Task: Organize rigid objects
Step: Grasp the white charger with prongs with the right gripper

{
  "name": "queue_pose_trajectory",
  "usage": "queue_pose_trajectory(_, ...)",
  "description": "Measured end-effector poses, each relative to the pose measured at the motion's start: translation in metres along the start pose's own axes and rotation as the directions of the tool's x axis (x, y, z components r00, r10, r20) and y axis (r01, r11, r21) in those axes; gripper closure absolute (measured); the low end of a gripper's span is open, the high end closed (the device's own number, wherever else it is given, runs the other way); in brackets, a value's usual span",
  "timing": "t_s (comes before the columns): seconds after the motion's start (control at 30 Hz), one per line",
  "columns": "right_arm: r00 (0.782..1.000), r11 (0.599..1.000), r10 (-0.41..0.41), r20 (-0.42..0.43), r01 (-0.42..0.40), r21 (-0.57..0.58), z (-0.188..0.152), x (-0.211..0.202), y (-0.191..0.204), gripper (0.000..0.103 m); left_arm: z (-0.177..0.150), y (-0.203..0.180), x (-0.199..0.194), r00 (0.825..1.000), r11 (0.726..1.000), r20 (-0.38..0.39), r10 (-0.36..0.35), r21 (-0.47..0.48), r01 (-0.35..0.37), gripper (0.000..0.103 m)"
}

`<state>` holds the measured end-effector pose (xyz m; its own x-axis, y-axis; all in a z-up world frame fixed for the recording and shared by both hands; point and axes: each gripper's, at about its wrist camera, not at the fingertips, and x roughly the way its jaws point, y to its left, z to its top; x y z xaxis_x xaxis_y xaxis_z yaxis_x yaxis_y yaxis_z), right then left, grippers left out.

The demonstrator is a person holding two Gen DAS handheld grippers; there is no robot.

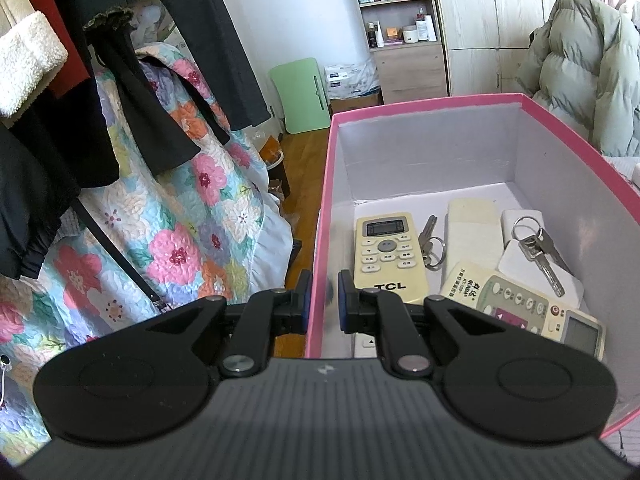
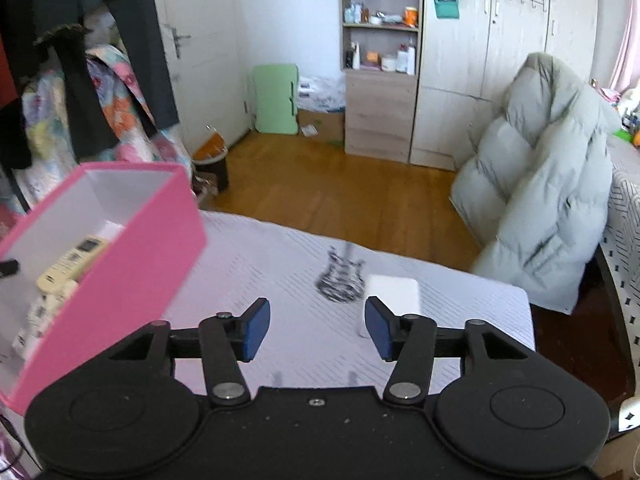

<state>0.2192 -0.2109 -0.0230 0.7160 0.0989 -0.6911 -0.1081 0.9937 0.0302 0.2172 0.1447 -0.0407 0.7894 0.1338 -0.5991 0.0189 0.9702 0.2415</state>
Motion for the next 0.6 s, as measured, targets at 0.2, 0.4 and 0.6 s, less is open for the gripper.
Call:
queue_pose_trajectory(0.2, 0.997, 0.998, -0.037, -0.070, 0.040, 0.041, -0.004, 0.034, -0.026, 0.036, -0.002, -0.002, -0.002, 1.000, 1.000, 0.017, 0.005, 0.017, -0.005, 0.092)
queue_pose_trajectory(0.4, 0.992, 0.996, -0.056, -0.113, 0.063, 0.059, -0.006, 0.065, -0.038, 0.036, -0.001, -0.005, -0.002, 1.000, 0.999, 0.016, 0.013, 0.029, -0.013, 0.092)
queue_pose_trajectory(0.6, 0.987, 0.994, -0.098, -0.124, 0.103, 0.033, -0.002, 0.085, -0.038, 0.033, -0.001, -0.005, -0.002, 1.000, 0.999, 0.016, 0.014, 0.029, -0.014, 0.092)
